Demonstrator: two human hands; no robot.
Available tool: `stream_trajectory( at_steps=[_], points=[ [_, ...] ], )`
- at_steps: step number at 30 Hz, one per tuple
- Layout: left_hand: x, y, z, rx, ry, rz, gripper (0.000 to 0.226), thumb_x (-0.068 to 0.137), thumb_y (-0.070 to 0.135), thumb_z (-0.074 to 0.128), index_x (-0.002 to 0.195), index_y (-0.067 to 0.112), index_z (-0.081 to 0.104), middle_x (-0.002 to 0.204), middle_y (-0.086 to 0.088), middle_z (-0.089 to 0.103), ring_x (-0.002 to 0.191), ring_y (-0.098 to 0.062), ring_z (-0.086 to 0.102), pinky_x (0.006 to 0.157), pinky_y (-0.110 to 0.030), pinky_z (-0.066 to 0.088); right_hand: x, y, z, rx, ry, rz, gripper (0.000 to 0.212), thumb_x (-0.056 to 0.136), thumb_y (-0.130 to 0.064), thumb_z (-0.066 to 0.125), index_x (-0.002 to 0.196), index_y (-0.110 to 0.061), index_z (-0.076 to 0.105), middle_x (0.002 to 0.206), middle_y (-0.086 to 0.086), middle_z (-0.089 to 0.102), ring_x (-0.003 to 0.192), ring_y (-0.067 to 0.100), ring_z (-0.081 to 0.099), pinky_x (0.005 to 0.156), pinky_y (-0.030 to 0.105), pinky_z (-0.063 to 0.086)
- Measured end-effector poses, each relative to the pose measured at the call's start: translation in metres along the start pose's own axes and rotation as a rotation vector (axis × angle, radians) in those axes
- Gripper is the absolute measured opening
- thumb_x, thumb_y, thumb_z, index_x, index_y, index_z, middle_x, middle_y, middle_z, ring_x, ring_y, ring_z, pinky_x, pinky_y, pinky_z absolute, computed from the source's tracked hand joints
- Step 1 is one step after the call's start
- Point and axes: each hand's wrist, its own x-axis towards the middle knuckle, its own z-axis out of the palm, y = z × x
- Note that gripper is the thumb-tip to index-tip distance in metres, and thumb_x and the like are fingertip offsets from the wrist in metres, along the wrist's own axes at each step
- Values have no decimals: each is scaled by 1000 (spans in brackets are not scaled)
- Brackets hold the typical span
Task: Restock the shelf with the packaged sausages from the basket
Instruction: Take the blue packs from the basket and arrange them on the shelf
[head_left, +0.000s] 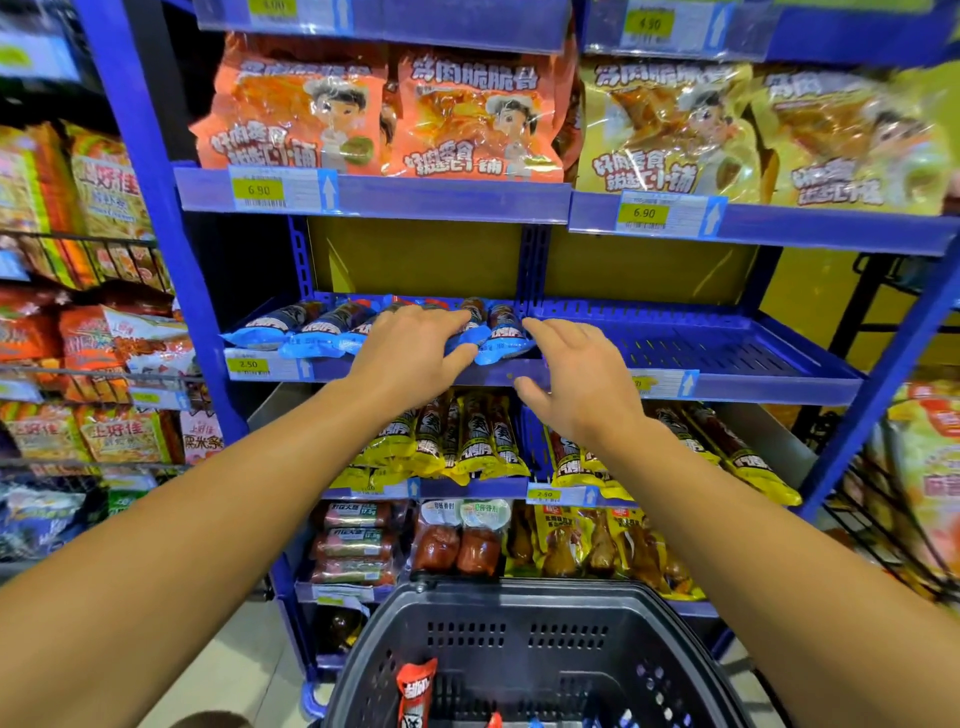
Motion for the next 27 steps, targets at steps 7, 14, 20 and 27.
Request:
stream_trajectory(
  at_steps=[7,14,20,27],
  points=[
    [-53,31,-3,-106,158,77,62,85,51,44,134,14,56,141,-11,53,134,-33,43,111,-49,32,-59,3,4,76,112,-4,75,85,-48,53,147,-8,41,145,11,49,134,32,43,114,45,32],
    [-139,73,62,-222,-18,86,67,85,57,37,139,20,50,148,-4,46,141,-27,34,115,-52,27,-162,-7,47,124,-75,-4,77,85,-58,40,148,-13,42,150,10,44,141,34,36,115,51,30],
    [-212,97,153,-232,-364,41,70,89,60,34,150,28,29,160,2,21,149,-20,13,120,-44,14,-247,3,110,112,-381,67,80,87,-61,39,154,-18,30,157,6,35,147,32,26,118,52,24],
    [-280,86,249,-212,-634,-30,75,88,62,33,150,20,31,158,-6,26,147,-28,21,119,-47,17,-320,31,180,63,-739,204,83,93,-58,48,158,-22,11,163,4,18,150,29,12,121,47,14]
  ],
)
